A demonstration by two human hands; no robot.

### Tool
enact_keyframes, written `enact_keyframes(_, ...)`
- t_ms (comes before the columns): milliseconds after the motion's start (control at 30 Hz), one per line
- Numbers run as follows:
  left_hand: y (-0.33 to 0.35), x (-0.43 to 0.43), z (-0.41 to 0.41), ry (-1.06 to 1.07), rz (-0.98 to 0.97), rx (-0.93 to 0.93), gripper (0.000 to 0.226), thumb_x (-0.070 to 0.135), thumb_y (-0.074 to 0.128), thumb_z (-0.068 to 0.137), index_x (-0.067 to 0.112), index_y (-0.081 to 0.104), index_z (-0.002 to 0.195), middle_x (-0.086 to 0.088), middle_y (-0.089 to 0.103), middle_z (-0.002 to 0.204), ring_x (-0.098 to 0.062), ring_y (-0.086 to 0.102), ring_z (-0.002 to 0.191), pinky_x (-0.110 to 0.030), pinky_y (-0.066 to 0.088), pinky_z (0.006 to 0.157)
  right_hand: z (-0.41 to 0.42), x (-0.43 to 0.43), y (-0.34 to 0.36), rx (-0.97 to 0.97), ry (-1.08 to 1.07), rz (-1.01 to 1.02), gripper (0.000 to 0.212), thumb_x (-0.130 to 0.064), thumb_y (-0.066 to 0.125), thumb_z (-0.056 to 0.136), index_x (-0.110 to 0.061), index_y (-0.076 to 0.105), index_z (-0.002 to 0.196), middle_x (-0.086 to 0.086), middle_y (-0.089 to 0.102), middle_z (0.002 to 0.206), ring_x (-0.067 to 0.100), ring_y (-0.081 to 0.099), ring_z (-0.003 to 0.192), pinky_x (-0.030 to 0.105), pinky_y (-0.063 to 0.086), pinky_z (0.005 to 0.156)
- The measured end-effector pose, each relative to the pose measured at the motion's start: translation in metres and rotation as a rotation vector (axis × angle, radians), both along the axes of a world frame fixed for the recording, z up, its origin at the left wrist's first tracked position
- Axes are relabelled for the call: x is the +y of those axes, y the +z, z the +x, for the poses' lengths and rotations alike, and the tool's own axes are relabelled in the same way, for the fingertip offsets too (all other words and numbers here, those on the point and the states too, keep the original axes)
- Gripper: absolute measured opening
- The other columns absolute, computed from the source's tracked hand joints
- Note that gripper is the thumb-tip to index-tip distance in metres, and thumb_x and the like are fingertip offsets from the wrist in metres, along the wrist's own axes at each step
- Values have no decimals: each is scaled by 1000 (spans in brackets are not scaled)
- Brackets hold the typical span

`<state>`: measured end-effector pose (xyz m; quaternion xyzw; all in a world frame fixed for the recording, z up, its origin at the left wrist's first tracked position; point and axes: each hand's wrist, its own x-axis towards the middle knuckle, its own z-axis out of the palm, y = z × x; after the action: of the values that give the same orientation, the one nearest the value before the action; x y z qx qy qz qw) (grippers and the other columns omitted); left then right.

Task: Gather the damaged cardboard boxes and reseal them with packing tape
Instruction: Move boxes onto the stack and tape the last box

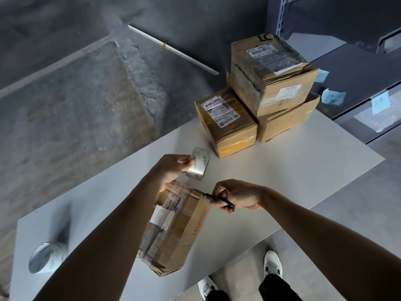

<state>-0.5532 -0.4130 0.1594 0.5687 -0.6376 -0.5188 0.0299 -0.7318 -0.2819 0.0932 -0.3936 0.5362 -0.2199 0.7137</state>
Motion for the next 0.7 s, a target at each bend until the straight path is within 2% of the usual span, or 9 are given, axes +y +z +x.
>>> enact_keyframes(100,1,-3,-4,-26,-81,8,43,32,66,93,15,63,132,-7,58,139,-31,52,129,-27,41,88,1,0,0,84,-13,-77,25,-19,77,86,-6,62,103,5,72,83,13,61,66,24,52,63)
enact_keyframes(167,3,-6,-7,-66,-142,8,40,30,65,94,13,64,130,-6,60,137,-29,55,126,-16,43,76,-1,1,-2,197,-17,-157,28,-22,78,85,-9,62,104,2,73,84,10,66,64,22,54,62)
enact_keyframes(267,3,-9,-12,-160,-243,-31,37,27,63,95,12,65,129,-6,61,135,-27,59,123,-10,42,68,-14,5,-12,413,8,-272,23,-22,73,90,-16,61,109,0,73,92,12,70,75,28,60,71)
enact_keyframes(367,0,-9,-17,-355,-360,-127,37,27,61,97,11,64,129,-7,61,136,-24,60,122,-13,46,77,-31,13,-28,657,69,-390,22,-20,62,97,-18,58,118,3,69,102,18,65,86,34,57,78)
enact_keyframes(467,-5,-5,-25,-529,-394,-209,39,29,61,97,13,62,132,-6,60,137,-22,61,122,-20,49,87,-43,22,-44,851,89,-497,19,-17,57,96,-14,59,115,7,67,107,23,60,90,41,55,78)
enact_keyframes(600,-11,3,-35,-692,-413,-240,38,30,58,98,14,62,133,-7,62,135,-22,62,118,-28,55,92,-52,32,-59,1090,83,-583,17,-13,54,98,-12,64,111,3,66,100,18,52,95,34,52,74)
enact_keyframes(700,-13,5,-40,-742,-472,-253,36,29,59,98,14,64,130,-7,64,132,-22,63,116,-26,53,93,-52,35,-62,1129,97,-603,19,-14,52,100,-11,62,116,5,63,103,21,52,98,34,52,74)
